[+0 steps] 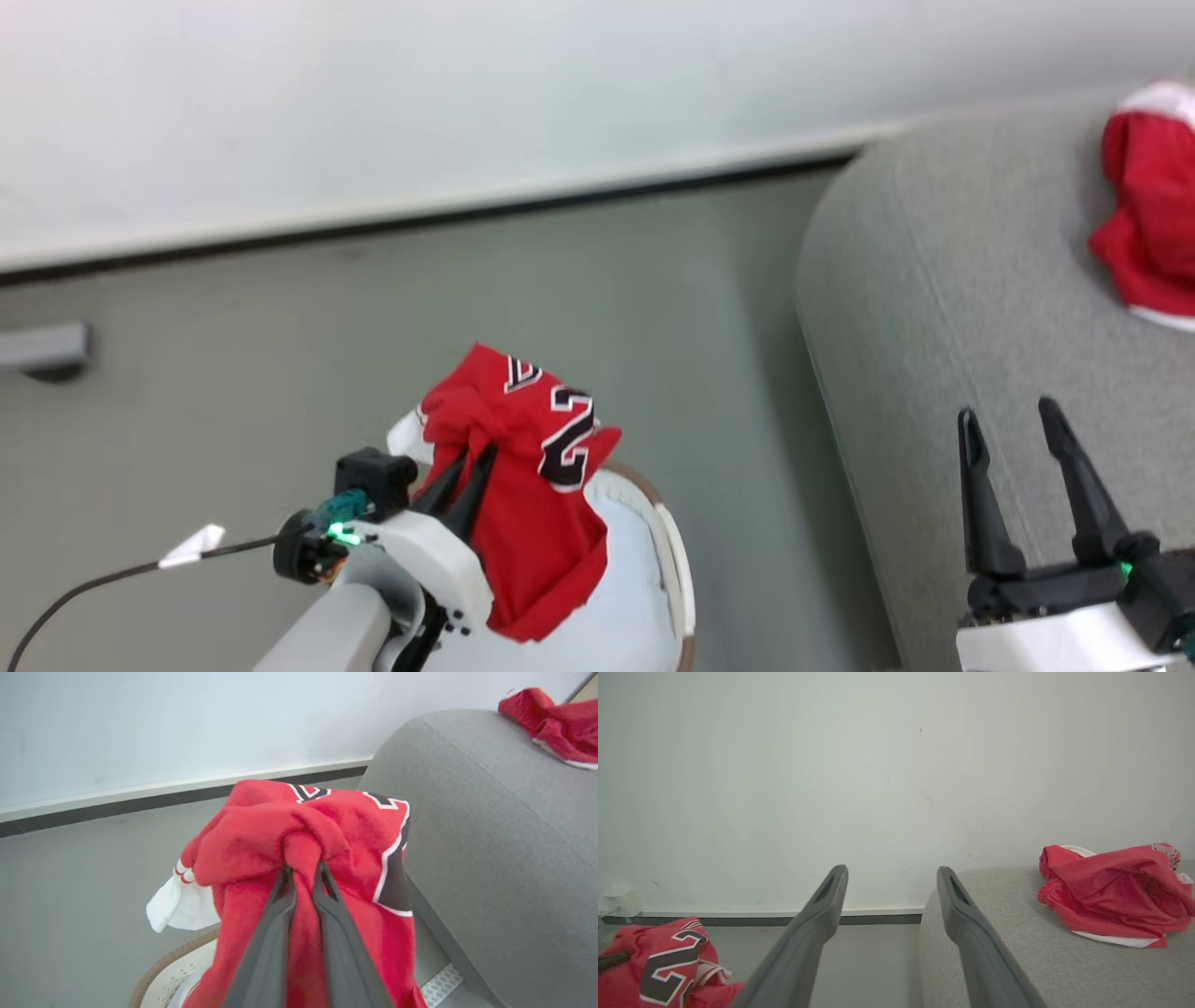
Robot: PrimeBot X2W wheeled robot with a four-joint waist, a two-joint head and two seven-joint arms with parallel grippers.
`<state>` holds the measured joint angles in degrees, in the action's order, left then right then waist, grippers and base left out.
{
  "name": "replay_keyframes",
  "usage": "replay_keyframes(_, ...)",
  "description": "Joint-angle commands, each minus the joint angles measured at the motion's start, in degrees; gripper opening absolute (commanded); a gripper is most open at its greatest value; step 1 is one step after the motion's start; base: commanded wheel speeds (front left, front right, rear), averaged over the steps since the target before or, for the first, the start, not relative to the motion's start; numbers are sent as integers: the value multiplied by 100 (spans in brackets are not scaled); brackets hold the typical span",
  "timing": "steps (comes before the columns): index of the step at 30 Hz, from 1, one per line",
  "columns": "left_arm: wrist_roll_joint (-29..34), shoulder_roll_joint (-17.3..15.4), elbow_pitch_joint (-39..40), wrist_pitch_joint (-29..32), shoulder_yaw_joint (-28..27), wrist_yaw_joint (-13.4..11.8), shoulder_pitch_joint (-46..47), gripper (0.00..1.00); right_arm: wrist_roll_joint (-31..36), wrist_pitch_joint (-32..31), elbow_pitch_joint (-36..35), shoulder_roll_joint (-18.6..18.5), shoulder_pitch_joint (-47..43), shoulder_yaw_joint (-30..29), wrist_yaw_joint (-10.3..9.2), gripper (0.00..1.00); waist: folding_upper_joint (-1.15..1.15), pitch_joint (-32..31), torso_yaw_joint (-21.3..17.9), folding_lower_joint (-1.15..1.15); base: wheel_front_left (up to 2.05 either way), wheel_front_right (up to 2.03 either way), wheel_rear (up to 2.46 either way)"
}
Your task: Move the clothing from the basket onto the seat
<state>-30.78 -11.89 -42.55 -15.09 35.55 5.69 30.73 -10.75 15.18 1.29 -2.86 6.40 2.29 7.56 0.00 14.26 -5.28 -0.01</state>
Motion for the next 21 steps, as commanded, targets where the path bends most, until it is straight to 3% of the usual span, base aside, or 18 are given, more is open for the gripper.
replay_keyframes(1,-91,-102,328,-7,-95,-102,-132,0,17,-6,66,-4,-147,-30,-14,100,0,-634,310,1,0,0,0)
replay_keyframes(21,-122,-898,3566,788,-505,-1136,-646,0,-123,-6,483,-5,-818,280,-14,100,0,-1631,533,1,0,0,0)
